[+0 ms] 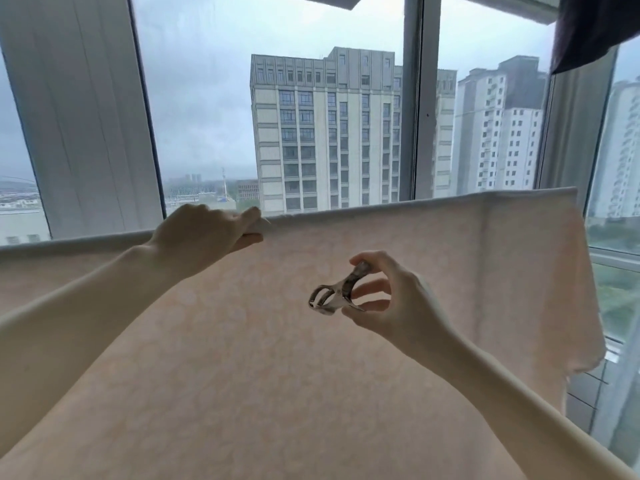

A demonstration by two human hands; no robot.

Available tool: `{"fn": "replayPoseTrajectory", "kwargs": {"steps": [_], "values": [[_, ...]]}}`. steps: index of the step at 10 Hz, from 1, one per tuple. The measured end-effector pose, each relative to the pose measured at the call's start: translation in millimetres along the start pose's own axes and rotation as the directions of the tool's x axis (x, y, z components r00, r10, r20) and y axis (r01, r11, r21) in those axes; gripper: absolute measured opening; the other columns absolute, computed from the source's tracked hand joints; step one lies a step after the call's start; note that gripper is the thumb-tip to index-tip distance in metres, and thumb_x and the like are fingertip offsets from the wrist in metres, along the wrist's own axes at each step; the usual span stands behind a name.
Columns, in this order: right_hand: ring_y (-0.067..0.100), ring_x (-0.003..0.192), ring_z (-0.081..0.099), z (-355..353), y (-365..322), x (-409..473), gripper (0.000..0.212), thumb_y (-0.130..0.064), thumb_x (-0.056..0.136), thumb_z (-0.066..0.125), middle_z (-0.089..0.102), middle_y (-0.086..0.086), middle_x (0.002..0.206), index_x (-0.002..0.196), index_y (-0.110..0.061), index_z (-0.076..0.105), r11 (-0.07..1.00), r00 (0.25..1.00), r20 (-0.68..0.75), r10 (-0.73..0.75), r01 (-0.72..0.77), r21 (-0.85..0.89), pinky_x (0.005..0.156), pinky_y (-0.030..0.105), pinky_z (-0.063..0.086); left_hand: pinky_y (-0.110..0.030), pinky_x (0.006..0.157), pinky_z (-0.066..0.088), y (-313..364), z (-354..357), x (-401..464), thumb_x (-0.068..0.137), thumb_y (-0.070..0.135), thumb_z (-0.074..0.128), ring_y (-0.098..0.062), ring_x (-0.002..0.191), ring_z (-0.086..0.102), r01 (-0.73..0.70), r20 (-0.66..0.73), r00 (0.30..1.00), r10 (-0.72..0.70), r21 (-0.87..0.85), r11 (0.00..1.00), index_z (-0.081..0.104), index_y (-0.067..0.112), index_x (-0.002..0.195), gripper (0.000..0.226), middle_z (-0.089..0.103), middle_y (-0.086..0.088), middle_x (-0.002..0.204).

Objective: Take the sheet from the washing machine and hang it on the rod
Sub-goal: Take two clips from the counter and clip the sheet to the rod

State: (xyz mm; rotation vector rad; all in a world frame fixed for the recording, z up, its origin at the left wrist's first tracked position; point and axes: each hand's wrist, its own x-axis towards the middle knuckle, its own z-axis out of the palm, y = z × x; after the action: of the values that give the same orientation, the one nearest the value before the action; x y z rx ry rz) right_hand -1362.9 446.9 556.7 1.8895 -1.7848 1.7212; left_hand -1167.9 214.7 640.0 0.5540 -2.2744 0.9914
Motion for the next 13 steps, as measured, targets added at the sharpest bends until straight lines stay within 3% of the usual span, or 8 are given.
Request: {"fn": "replayPoseTrajectory", "kwargs": {"steps": [2,4,6,8,9,10,12,13], "values": [[0.008,0.085,0.069,-29,42,36,0.054,-0.013,0.068,0.083,0.063,-0.008,0.103,0.115,-0.022,0.057,1.000,0.999,0.021,-0.030,0.030,0.004,0.069,0.032,0.061,-0.027,0.055,0.046,6,41,44,0.091,0.070,0.025,-0.008,0.063,0.053,0.058,0.104,0.994,-0.041,-0.163,0.985,0.045,0.043,0.112,0.040,0.063,0.017,0.086],[0.010,0.086,0.068,-57,73,50,0.056,-0.011,0.068,0.083,0.063,-0.005,0.104,0.116,-0.022,0.057,0.999,0.999,0.021,-0.029,0.029,0.019,0.069,0.034,0.060,-0.019,0.054,0.035,62,11,85,0.094,0.055,0.041,-0.013,0.074,0.061,0.020,0.180,0.983,0.036,-0.298,0.954,0.052,0.028,0.112,0.035,0.068,0.007,0.094],[0.009,0.087,0.067,-90,98,53,0.055,-0.011,0.069,0.082,0.062,-0.007,0.104,0.117,-0.021,0.057,0.998,0.999,0.031,-0.031,0.029,0.047,0.070,0.031,0.060,-0.024,0.054,0.045,116,2,118,0.093,0.041,0.049,-0.015,0.058,0.065,-0.084,-0.096,0.994,0.055,-0.321,0.943,0.063,0.016,0.094,0.029,0.071,0.002,0.074],[0.008,0.086,0.067,-129,116,54,0.054,-0.013,0.069,0.083,0.063,-0.007,0.104,0.116,-0.023,0.058,0.996,0.997,0.050,-0.057,0.054,0.065,0.068,0.029,0.060,-0.031,0.059,0.041,133,3,132,0.095,0.031,0.055,-0.032,0.059,0.061,0.211,-0.105,0.964,-0.246,-0.266,0.940,0.063,0.011,0.081,0.026,0.063,-0.011,0.061],[0.007,0.087,0.067,-155,124,56,0.055,-0.017,0.069,0.083,0.062,-0.010,0.105,0.117,-0.025,0.057,0.995,0.995,0.062,-0.078,0.074,0.066,0.069,0.029,0.060,-0.036,0.061,0.045,141,9,152,0.096,0.027,0.053,-0.034,0.064,0.059,0.370,0.077,0.927,-0.367,-0.351,0.860,0.054,0.011,0.069,0.032,0.057,-0.008,0.059],[0.009,0.086,0.067,-181,137,57,0.055,-0.015,0.068,0.083,0.062,-0.009,0.105,0.116,-0.025,0.058,0.993,0.994,0.061,-0.089,0.084,0.079,0.069,0.031,0.060,-0.034,0.059,0.035,167,8,169,0.099,0.032,0.046,-0.029,0.066,0.054,0.353,0.184,0.935,-0.304,-0.389,0.851,0.049,0.018,0.068,0.034,0.052,0.004,0.061],[0.008,0.085,0.066,-232,172,55,0.053,-0.015,0.068,0.083,0.063,-0.006,0.102,0.115,-0.023,0.058,0.995,0.996,0.068,-0.063,0.057,0.082,0.070,0.031,0.059,-0.030,0.066,0.036,230,11,203,0.090,0.059,0.046,-0.020,0.080,0.066,0.220,0.134,0.973,-0.190,-0.271,0.937,0.041,0.032,0.130,0.048,0.069,0.007,0.111],[0.009,0.085,0.066,-258,189,52,0.051,-0.021,0.067,0.082,0.063,-0.006,0.101,0.112,-0.023,0.058,0.995,0.996,0.073,-0.059,0.052,0.090,0.070,0.031,0.059,-0.030,0.065,0.033,257,14,225,0.091,0.054,0.051,-0.016,0.072,0.059,0.192,0.094,0.980,-0.173,-0.257,0.947,0.044,0.030,0.120,0.039,0.067,0.009,0.112]]}}
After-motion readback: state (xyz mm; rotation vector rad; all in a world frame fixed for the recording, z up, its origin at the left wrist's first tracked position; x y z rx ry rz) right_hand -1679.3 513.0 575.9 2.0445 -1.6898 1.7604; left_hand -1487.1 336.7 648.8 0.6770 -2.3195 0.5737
